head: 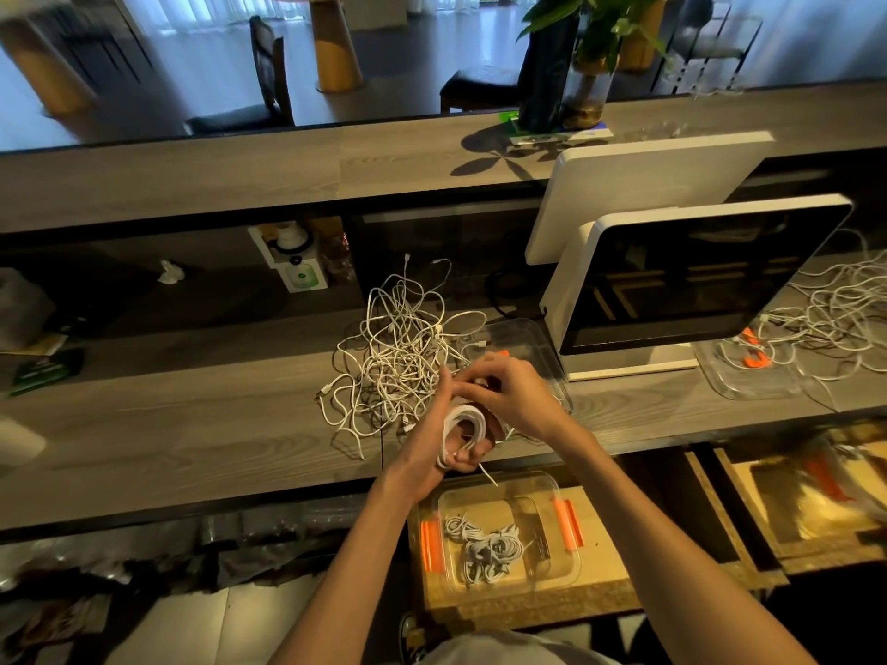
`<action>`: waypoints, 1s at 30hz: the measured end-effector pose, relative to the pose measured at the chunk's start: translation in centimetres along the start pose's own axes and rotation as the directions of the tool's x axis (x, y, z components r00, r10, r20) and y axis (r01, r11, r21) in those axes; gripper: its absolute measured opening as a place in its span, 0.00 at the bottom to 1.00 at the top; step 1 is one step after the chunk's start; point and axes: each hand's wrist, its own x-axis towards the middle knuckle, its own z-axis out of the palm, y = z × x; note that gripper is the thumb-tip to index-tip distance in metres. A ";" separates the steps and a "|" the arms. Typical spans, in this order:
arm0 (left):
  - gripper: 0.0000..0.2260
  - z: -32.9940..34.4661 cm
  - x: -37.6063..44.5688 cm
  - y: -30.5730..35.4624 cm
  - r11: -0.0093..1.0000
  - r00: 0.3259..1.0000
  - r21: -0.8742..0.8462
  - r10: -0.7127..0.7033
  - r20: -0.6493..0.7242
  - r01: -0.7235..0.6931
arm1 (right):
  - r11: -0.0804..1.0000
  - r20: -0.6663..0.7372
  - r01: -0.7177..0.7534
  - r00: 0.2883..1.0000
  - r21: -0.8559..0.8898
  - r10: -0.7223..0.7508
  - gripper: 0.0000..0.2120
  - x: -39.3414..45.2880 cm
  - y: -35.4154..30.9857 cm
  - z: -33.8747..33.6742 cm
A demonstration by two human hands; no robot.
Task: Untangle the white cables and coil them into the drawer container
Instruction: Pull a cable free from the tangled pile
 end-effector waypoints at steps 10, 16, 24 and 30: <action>0.25 -1.0 -0.6 -0.8 0.992 0.987 0.120 -0.006 -0.159 0.025 | 0.976 0.147 -0.129 0.984 0.176 0.103 0.06 -2.2 2.0 0.0; 0.10 -1.7 0.2 -2.4 1.000 0.901 -0.015 0.007 -0.433 -0.015 | 0.980 -0.022 -0.153 0.987 0.130 0.157 0.09 -3.8 2.4 1.9; 0.14 -2.4 0.4 -3.0 0.912 0.887 -0.401 -0.116 -0.446 -0.082 | 0.886 0.120 -0.284 0.959 0.366 0.258 0.07 -5.5 3.1 3.3; 0.27 -3.5 -0.2 -3.6 0.829 0.949 -0.558 -0.159 -0.274 -0.023 | 0.903 0.119 -0.283 0.959 0.323 0.258 0.08 -5.7 3.1 3.1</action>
